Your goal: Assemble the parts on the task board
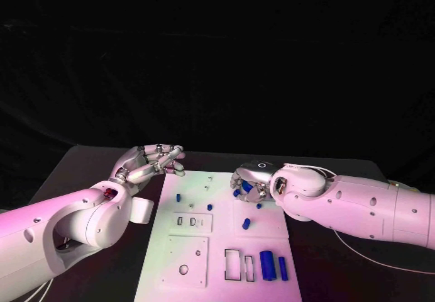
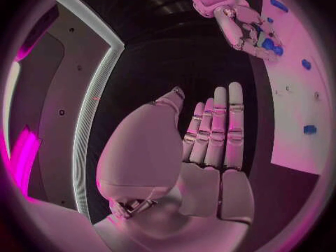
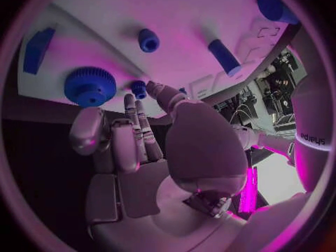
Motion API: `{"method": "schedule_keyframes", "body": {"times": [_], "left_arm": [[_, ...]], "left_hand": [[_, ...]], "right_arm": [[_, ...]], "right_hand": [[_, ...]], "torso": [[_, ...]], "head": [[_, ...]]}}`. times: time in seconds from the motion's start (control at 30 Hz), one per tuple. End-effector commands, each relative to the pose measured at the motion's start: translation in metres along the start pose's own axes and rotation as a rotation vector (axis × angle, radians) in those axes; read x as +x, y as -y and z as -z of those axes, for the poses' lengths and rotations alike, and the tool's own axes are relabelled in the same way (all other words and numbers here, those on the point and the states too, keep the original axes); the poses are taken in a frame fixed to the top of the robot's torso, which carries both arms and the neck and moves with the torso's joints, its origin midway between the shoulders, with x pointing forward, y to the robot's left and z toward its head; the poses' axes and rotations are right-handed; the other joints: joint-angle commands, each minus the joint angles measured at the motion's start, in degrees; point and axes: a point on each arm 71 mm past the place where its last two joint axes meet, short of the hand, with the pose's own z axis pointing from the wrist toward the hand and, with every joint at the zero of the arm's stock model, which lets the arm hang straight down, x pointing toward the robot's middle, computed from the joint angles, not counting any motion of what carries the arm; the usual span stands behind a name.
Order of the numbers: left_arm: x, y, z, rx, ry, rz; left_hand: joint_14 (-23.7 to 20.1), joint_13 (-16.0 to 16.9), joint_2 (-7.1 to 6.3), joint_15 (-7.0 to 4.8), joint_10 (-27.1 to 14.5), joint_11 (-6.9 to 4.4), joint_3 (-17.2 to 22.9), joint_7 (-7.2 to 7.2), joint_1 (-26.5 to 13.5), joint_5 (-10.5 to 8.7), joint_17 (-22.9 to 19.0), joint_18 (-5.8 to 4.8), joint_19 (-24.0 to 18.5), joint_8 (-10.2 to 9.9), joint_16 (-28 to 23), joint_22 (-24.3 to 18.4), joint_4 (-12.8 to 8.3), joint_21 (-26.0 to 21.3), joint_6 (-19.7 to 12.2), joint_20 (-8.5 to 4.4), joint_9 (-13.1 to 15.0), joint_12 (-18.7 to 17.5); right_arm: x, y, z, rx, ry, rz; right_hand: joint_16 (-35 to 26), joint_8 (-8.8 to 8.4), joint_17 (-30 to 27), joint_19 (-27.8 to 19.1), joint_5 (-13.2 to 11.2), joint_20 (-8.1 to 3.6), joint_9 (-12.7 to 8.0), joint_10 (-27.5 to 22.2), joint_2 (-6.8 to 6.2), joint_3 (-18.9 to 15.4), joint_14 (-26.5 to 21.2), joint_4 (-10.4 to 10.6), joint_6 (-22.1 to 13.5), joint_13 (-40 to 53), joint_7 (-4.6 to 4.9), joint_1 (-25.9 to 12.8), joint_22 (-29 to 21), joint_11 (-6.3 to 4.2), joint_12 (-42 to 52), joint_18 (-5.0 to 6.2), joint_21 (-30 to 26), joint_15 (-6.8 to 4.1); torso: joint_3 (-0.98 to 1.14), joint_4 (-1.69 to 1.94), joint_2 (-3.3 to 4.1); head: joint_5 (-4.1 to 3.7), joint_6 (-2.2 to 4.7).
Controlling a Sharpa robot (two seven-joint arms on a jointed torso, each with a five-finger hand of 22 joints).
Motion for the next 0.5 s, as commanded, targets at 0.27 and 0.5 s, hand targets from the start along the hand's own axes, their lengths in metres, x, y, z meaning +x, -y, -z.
{"method": "schedule_keyframes", "body": {"times": [0.27,0.5], "left_arm": [[0.0025,0.0013,-0.0006,0.003,-0.026,0.007],[0.0023,0.0009,-0.0008,-0.001,-0.028,0.008]], "left_hand": [[-0.59,0.09,-0.12,0.09,-0.19,0.07,-0.33,0.61,-0.66,-0.15,0.21,0.51,-0.45,-0.12,0.38,0.13,0.09,0.45,-0.11,-0.13,-0.01,-0.23],[-0.59,0.09,-0.12,0.09,-0.19,0.07,-0.33,0.61,-0.66,-0.15,0.21,0.51,-0.45,-0.12,0.38,0.13,0.09,0.45,-0.11,-0.13,-0.01,-0.23]], "right_arm": [[0.0005,-0.0006,-0.0004,0.001,0.011,0.025],[-0.0013,-0.0006,-0.0001,0.005,0.051,0.013]], "right_hand": [[1.73,1.36,1.22,1.13,-1.67,-0.06,0.97,1.83,1.93,2.89,2.49,0.24,2.54,0.04,-0.39,1.68,2.89,-0.28,1.16,-1.52,2.10,0.20],[2.82,3.87,2.20,2.23,-3.78,-1.03,3.11,5.89,4.17,5.32,2.63,0.55,5.84,0.59,-2.18,2.64,6.08,-1.90,2.66,-1.98,4.07,-1.05]], "torso": [[-0.08,0.28,0.50],[-0.15,0.36,0.64]], "head": [[-0.05,0.10],[-0.12,0.16]]}}
